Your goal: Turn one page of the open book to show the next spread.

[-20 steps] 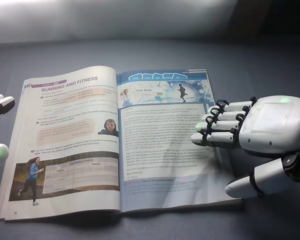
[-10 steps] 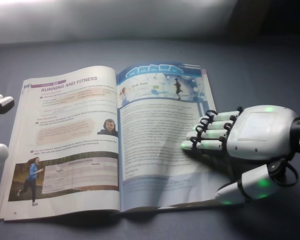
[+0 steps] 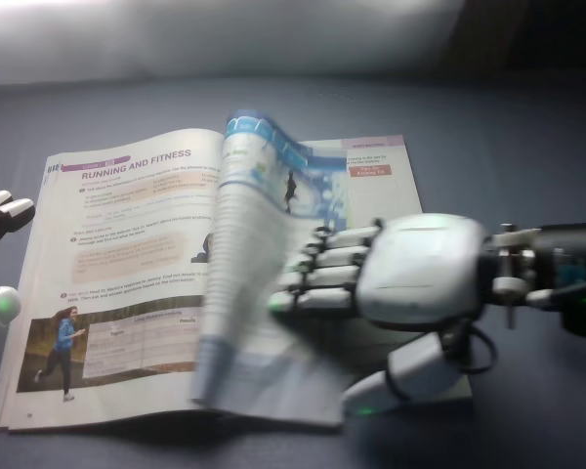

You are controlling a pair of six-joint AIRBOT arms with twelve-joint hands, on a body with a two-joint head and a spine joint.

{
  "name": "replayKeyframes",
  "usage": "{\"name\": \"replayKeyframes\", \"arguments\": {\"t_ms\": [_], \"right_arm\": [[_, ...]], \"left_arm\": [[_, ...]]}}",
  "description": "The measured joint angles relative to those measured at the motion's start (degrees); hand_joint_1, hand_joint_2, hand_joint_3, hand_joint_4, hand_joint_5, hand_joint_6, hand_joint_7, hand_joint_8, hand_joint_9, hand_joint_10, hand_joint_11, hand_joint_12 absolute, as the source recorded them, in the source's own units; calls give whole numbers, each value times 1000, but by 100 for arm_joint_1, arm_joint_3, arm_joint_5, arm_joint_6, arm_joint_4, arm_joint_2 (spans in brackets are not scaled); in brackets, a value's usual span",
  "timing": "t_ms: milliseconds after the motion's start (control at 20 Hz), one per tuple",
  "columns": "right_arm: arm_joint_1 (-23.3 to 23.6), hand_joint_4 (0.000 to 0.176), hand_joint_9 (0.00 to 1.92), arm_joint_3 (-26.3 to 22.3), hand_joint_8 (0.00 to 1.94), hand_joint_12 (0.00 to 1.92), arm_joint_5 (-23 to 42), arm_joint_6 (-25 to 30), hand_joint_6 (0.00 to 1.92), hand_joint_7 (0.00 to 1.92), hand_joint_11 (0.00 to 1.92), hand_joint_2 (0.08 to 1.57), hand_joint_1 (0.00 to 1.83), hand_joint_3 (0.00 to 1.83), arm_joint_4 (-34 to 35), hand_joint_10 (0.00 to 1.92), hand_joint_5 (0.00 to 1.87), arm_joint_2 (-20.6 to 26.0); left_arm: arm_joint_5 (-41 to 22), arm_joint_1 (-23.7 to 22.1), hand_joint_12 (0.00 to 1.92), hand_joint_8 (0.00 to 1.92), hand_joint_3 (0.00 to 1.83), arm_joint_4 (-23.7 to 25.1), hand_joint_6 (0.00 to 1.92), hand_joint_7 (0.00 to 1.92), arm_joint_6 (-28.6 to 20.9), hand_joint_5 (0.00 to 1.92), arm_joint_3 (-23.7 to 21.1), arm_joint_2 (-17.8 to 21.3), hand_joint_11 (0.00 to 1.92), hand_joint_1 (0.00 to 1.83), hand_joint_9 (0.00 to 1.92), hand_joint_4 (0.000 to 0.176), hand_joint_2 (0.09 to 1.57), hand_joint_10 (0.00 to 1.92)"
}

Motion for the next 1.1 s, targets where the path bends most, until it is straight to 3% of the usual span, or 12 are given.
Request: {"name": "replayKeyframes", "arguments": {"t_ms": [200,300,500,600,650,700,750,800,850,900,950,1100], "right_arm": [[321,0,4,260,0,0,354,-2,1,0,0,1166,0,5,42,1,4,-328],[402,0,0,308,0,0,507,-168,0,0,0,1176,0,9,133,0,0,-334],[743,0,0,485,0,0,752,-511,0,0,0,1130,0,0,494,0,0,-629],[820,0,0,560,0,0,949,-535,0,0,0,1132,0,0,507,0,0,-859],[866,0,0,573,0,0,1019,-553,0,0,0,1122,0,0,490,0,0,-960],[918,0,0,584,0,0,1099,-610,0,0,0,1111,0,0,470,0,0,-1047],[975,0,0,584,0,0,1172,-629,0,0,0,1107,0,0,468,0,0,-1119],[1040,0,0,586,0,0,1261,-693,0,0,0,1101,0,0,479,0,0,-1187],[1102,0,0,608,0,0,1364,-748,0,0,0,1094,0,0,538,0,0,-1261],[1117,0,0,610,0,0,1397,-756,0,0,0,1094,0,0,560,0,0,-1283],[1147,0,0,614,0,0,1504,-758,0,0,0,1070,0,0,610,0,0,-1327],[1255,0,0,533,0,0,1867,-754,9,0,0,1114,0,0,688,0,21,-1290]], "left_arm": [[0,59,0,0,4,-63,2,0,-2,73,22,-74,0,10,0,22,1528,0],[50,107,0,0,8,-59,3,0,-11,84,24,-85,0,7,0,0,1554,0],[76,105,0,0,0,-50,0,0,-46,0,74,-170,0,0,0,0,1528,0],[81,105,0,0,0,-81,0,0,-57,0,120,-221,0,0,0,0,1361,0],[92,105,0,0,0,-105,14,0,-70,41,138,-240,0,215,0,57,1332,0],[103,105,692,17,0,-98,2,105,-90,115,142,-240,0,42,202,17,1323,6],[92,105,1006,36,0,-96,22,229,-85,205,146,-240,0,8,307,0,1316,28],[92,105,200,8,13,-85,11,87,-94,180,155,-240,0,114,61,0,1456,5],[94,105,483,7,0,-55,8,93,-107,84,155,-240,74,4,181,0,1280,25],[98,105,483,7,0,-33,8,93,-105,84,155,-243,74,4,181,0,1280,25],[90,105,772,1,0,-48,3,113,-109,98,168,-249,14,0,228,0,1220,8],[83,105,868,0,0,-79,1,118,-107,102,179,-251,0,0,241,0,1210,3]]}}
